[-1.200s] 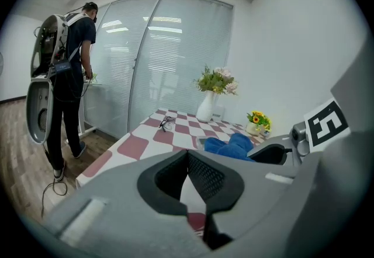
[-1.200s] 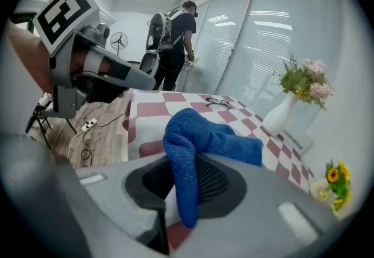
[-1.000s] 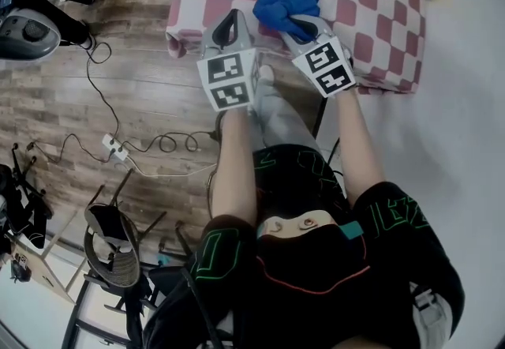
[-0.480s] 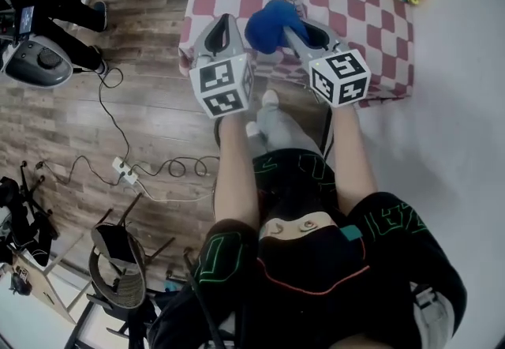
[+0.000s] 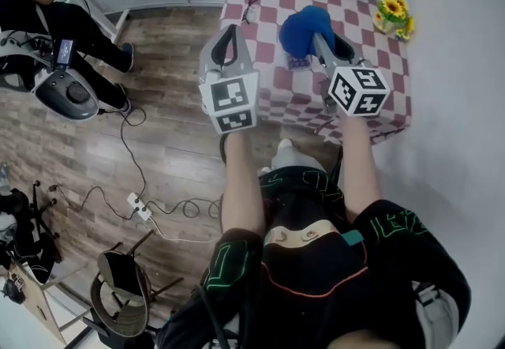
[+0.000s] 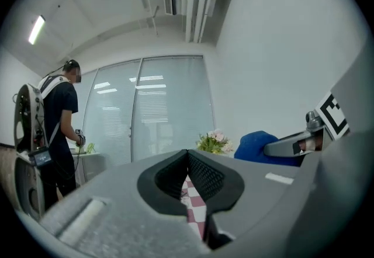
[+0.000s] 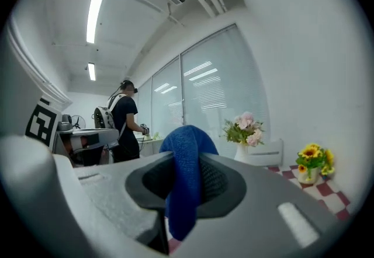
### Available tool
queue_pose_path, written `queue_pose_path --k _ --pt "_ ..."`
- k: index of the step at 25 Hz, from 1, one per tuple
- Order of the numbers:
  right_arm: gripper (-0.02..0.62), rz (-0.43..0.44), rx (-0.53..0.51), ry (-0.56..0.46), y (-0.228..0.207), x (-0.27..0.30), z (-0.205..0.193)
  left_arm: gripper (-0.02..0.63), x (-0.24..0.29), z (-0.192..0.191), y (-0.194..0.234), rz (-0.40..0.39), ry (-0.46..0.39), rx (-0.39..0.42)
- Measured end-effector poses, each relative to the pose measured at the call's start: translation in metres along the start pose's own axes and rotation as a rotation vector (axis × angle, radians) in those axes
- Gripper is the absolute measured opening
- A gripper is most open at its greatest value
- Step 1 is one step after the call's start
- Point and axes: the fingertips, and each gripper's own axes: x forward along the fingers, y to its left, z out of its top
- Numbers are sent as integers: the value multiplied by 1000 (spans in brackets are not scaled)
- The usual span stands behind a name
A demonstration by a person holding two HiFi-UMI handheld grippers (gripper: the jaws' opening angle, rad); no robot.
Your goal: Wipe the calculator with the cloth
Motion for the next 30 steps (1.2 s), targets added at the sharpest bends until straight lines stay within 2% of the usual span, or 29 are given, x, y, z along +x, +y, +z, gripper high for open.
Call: queue_pose_path --k 4,7,12,19,30 --pt "86 -66 0 -17 -14 -2 18 9 -2 20 10 24 -42 41" --pt "86 -92 -8 -44 -26 -2 29 9 2 26 18 39 -59 35" --pt "86 -86 -63 -108 -24 -7 55 9 2 34 22 35 -70 15" --pt "86 -69 -134 -84 -21 1 60 9 11 27 16 30 -64 -16" --pt "86 -86 -144 -76 -36 3 61 9 28 23 3 12 -63 -32"
